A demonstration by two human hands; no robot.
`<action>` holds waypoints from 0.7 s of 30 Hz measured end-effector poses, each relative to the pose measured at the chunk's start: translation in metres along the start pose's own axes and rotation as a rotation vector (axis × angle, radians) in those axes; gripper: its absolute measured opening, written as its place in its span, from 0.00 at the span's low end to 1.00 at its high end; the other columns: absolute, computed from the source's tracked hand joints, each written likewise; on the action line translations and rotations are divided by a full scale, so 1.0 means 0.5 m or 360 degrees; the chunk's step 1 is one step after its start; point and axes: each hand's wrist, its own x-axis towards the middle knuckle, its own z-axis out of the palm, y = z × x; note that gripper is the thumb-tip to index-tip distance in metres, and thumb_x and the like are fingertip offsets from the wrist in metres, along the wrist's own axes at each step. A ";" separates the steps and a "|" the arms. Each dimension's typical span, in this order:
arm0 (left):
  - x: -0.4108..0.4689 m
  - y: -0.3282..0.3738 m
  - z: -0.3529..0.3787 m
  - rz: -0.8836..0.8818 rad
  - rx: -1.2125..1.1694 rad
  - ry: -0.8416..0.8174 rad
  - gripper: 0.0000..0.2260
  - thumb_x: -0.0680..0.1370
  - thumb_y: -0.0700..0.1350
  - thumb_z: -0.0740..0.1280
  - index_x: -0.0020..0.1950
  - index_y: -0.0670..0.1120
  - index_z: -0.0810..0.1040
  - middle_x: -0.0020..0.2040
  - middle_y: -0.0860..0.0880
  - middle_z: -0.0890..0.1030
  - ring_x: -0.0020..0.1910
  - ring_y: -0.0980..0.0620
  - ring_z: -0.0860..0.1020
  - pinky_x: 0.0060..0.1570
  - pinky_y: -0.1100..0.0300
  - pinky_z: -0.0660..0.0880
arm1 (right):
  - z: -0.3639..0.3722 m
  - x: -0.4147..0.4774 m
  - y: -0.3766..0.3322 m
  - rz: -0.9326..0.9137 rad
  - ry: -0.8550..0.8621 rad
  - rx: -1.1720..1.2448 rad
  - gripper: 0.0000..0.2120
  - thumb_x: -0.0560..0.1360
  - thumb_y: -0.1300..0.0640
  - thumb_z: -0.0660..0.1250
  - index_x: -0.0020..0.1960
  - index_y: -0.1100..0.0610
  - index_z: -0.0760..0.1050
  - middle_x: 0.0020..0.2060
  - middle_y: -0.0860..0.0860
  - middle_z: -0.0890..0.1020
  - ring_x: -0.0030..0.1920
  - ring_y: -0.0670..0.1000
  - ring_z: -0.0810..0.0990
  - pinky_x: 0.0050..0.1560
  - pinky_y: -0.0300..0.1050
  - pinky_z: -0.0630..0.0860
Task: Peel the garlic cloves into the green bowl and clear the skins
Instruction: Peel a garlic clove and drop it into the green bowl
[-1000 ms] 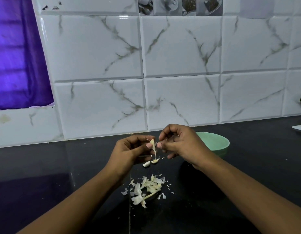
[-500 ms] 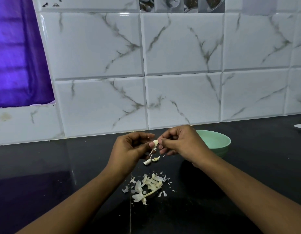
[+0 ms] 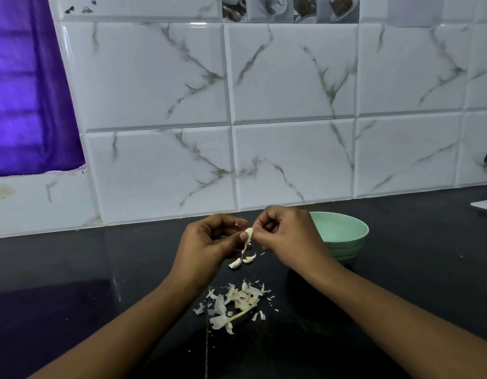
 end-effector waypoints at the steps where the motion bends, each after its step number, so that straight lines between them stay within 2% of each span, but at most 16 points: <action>1: 0.000 0.002 0.000 -0.0005 -0.0016 -0.0011 0.06 0.72 0.35 0.72 0.47 0.42 0.81 0.39 0.42 0.84 0.38 0.49 0.83 0.39 0.58 0.81 | 0.000 0.001 0.001 0.0068 -0.0029 0.0110 0.09 0.61 0.48 0.71 0.33 0.54 0.78 0.25 0.49 0.79 0.29 0.49 0.80 0.36 0.48 0.80; 4: -0.001 0.006 0.000 -0.0026 -0.0022 -0.0035 0.06 0.72 0.34 0.71 0.48 0.42 0.81 0.38 0.45 0.84 0.35 0.53 0.83 0.35 0.62 0.79 | -0.001 0.008 0.009 0.0158 -0.0098 0.0241 0.06 0.64 0.52 0.71 0.34 0.54 0.78 0.26 0.50 0.80 0.30 0.50 0.82 0.37 0.54 0.81; 5: -0.001 0.007 -0.001 -0.0039 -0.0025 -0.0040 0.06 0.73 0.34 0.71 0.47 0.42 0.81 0.37 0.45 0.84 0.35 0.53 0.82 0.35 0.63 0.78 | -0.003 0.012 0.013 0.0150 -0.0092 0.0251 0.04 0.68 0.56 0.71 0.35 0.54 0.78 0.26 0.50 0.80 0.30 0.50 0.82 0.37 0.54 0.82; 7: -0.001 0.009 -0.002 -0.0071 -0.0052 -0.0053 0.06 0.73 0.34 0.70 0.46 0.43 0.82 0.38 0.45 0.84 0.36 0.53 0.83 0.34 0.63 0.78 | -0.013 0.019 0.021 0.0152 -0.0080 0.0309 0.06 0.72 0.64 0.70 0.37 0.56 0.78 0.29 0.49 0.80 0.31 0.49 0.83 0.36 0.52 0.82; 11: 0.000 0.012 -0.004 -0.0142 -0.0147 -0.0024 0.06 0.73 0.35 0.70 0.46 0.43 0.83 0.37 0.46 0.84 0.35 0.54 0.82 0.33 0.64 0.77 | -0.026 0.025 0.023 0.0077 -0.0272 0.0476 0.05 0.72 0.62 0.72 0.40 0.54 0.81 0.35 0.54 0.84 0.38 0.52 0.84 0.36 0.46 0.79; 14: 0.000 0.013 -0.005 -0.0194 -0.0156 -0.0036 0.06 0.73 0.35 0.70 0.47 0.42 0.83 0.37 0.45 0.85 0.35 0.53 0.82 0.33 0.64 0.77 | -0.021 0.026 0.027 -0.0059 -0.0292 0.0300 0.05 0.71 0.59 0.73 0.41 0.49 0.82 0.36 0.54 0.85 0.41 0.57 0.84 0.43 0.54 0.82; 16: 0.000 0.013 -0.005 -0.0239 -0.0166 -0.0028 0.06 0.72 0.35 0.71 0.48 0.42 0.83 0.37 0.45 0.84 0.36 0.53 0.82 0.35 0.63 0.78 | -0.021 0.027 0.029 -0.0147 -0.0267 0.0203 0.04 0.71 0.59 0.73 0.41 0.50 0.83 0.35 0.52 0.85 0.39 0.54 0.85 0.46 0.56 0.81; 18: 0.002 0.014 -0.005 -0.0293 -0.0186 -0.0018 0.06 0.71 0.35 0.72 0.46 0.43 0.83 0.35 0.45 0.83 0.35 0.53 0.80 0.35 0.63 0.78 | -0.024 0.028 0.029 -0.0270 -0.0273 0.0049 0.02 0.71 0.59 0.73 0.44 0.54 0.84 0.35 0.51 0.85 0.38 0.49 0.84 0.46 0.53 0.81; 21: 0.005 0.020 -0.008 -0.0374 -0.0197 -0.0031 0.03 0.71 0.34 0.71 0.43 0.41 0.82 0.35 0.44 0.84 0.35 0.52 0.82 0.32 0.65 0.76 | -0.033 0.030 0.027 -0.0564 -0.0328 -0.0251 0.05 0.72 0.57 0.72 0.46 0.57 0.84 0.36 0.50 0.85 0.36 0.45 0.82 0.42 0.43 0.79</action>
